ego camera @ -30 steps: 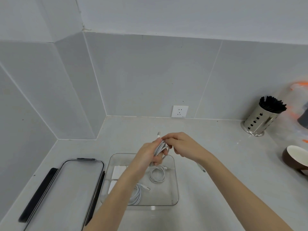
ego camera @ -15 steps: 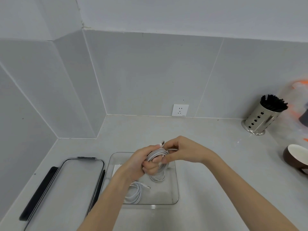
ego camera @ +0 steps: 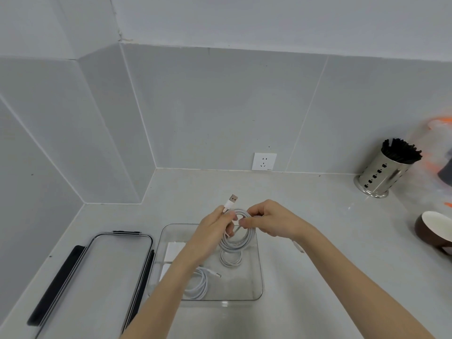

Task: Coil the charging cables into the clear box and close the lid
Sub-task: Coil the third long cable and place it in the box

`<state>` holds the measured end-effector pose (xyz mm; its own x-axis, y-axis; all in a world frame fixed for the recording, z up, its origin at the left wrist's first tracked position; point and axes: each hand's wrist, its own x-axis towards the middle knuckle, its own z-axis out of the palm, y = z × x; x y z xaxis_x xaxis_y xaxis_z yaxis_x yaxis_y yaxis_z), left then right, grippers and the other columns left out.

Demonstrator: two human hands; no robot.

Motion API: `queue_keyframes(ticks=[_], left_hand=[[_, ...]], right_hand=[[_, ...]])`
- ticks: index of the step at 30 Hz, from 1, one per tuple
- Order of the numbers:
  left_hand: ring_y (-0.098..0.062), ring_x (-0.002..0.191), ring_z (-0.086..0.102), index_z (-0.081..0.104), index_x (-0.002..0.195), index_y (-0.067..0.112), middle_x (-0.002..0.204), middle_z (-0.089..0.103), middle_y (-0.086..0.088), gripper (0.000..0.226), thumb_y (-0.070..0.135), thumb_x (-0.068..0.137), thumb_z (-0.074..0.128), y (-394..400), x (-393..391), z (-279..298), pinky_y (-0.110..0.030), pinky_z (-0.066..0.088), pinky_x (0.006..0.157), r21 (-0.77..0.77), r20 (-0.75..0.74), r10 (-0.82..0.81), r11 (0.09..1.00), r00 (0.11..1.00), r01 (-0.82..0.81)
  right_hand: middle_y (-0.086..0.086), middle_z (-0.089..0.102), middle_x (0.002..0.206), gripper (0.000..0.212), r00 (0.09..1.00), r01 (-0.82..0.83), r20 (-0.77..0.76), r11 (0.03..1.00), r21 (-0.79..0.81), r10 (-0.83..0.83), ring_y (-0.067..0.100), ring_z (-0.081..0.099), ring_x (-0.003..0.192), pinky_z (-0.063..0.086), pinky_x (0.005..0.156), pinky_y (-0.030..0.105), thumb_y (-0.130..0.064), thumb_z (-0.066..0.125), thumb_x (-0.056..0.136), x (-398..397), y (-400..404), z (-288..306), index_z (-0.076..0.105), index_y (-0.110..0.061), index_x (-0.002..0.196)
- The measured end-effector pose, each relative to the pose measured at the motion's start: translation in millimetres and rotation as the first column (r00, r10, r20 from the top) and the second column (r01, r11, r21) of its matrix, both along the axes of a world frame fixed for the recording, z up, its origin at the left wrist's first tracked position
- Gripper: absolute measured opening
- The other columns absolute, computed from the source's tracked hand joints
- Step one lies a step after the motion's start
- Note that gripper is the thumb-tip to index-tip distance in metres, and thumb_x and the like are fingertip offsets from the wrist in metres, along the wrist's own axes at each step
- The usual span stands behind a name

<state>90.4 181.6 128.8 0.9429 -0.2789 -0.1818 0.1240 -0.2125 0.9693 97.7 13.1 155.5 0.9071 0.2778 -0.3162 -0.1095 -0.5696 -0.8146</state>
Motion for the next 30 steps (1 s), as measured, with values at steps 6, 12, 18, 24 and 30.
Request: queue_keyframes(ticks=[6, 12, 18, 24, 30], left_hand=[[-0.003, 0.072, 0.056, 0.053, 0.098, 0.000, 0.079, 0.065, 0.005, 0.029, 0.025, 0.097, 0.040, 7.6, 1.7, 3.6, -0.008, 0.041, 0.065, 0.270, 0.159, -0.167, 0.955, 0.973, 0.120], [0.009, 0.056, 0.051, 0.052, 0.093, 0.000, 0.070, 0.056, 0.013, 0.030, 0.025, 0.097, 0.037, 2.9, -7.1, 0.5, -0.009, 0.037, 0.055, 0.262, 0.291, -0.081, 0.965, 0.953, 0.002], [-0.015, 0.069, 0.061, 0.041, 0.082, 0.014, 0.084, 0.069, -0.004, 0.023, 0.029, 0.098, 0.033, 2.0, -5.5, -5.8, -0.025, 0.047, 0.063, 0.281, 0.294, 0.035, 0.952, 0.955, -0.121], [-0.033, 0.053, 0.066, 0.042, 0.079, 0.010, 0.070, 0.065, -0.013, 0.025, 0.027, 0.098, 0.036, 8.3, 1.9, -8.3, -0.027, 0.048, 0.037, 0.070, 0.033, 0.192, 0.978, 0.981, -0.194], [-0.022, 0.037, 0.061, 0.043, 0.083, 0.007, 0.063, 0.060, -0.012, 0.026, 0.025, 0.098, 0.034, 11.1, 3.0, -15.5, -0.022, 0.032, 0.029, 0.022, -0.067, 0.222, 0.975, 0.973, -0.221]], right_hand=[[-0.003, 0.027, 0.049, 0.032, 0.999, 0.036, 0.014, 0.999, 0.025, -0.036, 0.009, 0.025, 0.041, 0.021, 0.042, 0.020, -0.025, 0.068, 0.081, 0.7, 3.7, -3.0, 0.056, -0.001, 0.064], [-0.002, 0.024, 0.049, 0.027, 0.990, 0.100, -0.116, 0.971, 0.217, -0.076, 0.013, 0.018, 0.044, 0.016, 0.039, 0.020, -0.021, 0.073, 0.077, 2.2, -2.1, -0.5, 0.060, 0.003, 0.078], [-0.001, 0.046, 0.052, 0.008, 0.886, 0.369, -0.432, 0.819, 0.440, -0.167, 0.008, 0.032, 0.040, 0.026, 0.036, 0.016, -0.011, 0.055, 0.088, 11.6, -15.2, -8.5, 0.060, -0.005, 0.085], [0.022, 0.072, 0.085, 0.032, 0.780, 0.585, -0.625, 0.383, 0.714, -0.026, 0.025, 0.068, 0.062, 0.055, 0.054, 0.026, -0.007, 0.045, 0.069, 7.5, -23.9, -19.8, 0.071, 0.006, 0.083], [0.001, 0.054, 0.057, 0.028, 0.931, 0.363, -0.284, 0.636, 0.681, -0.229, 0.015, 0.043, 0.051, 0.039, 0.052, 0.023, -0.032, 0.045, 0.091, 2.8, -14.8, -29.2, 0.060, -0.009, 0.084]])
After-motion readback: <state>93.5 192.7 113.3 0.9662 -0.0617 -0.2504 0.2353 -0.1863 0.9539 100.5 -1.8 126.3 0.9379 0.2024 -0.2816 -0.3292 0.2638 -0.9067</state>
